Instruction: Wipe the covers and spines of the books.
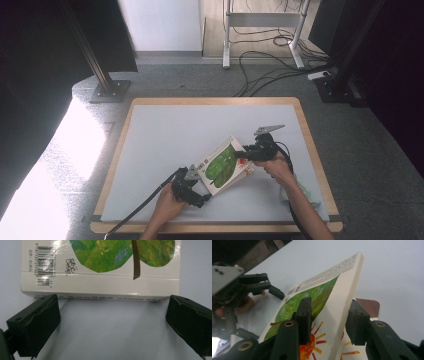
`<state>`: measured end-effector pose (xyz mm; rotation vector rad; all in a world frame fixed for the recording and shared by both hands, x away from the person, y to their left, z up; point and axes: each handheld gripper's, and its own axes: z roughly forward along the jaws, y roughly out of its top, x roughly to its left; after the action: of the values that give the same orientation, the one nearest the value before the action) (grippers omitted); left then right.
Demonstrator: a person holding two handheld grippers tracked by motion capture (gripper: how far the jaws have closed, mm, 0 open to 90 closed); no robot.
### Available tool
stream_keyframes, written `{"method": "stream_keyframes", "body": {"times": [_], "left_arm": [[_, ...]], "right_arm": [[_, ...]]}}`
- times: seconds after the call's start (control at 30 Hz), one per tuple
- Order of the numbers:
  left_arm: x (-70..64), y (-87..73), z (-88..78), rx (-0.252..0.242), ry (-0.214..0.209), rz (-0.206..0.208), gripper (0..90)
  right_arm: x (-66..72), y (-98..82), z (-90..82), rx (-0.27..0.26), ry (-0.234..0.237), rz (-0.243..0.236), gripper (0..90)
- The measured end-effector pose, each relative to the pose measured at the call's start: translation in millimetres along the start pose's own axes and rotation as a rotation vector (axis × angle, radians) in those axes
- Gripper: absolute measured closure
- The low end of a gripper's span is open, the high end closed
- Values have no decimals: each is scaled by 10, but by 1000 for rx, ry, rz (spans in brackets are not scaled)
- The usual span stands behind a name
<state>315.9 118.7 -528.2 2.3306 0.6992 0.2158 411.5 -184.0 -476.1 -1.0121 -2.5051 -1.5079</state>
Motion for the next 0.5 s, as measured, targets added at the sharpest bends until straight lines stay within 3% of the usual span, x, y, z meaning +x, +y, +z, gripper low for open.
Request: {"method": "stream_keyframes", "body": {"times": [0.23, 0.5], "left_arm": [[17, 8, -2, -10, -13, -16, 0], [74, 29, 7, -43, -56, -68, 0]], "right_arm": [[52, -17, -100, -44, 38, -54, 635], [132, -37, -205, -56, 58, -118, 656]]}}
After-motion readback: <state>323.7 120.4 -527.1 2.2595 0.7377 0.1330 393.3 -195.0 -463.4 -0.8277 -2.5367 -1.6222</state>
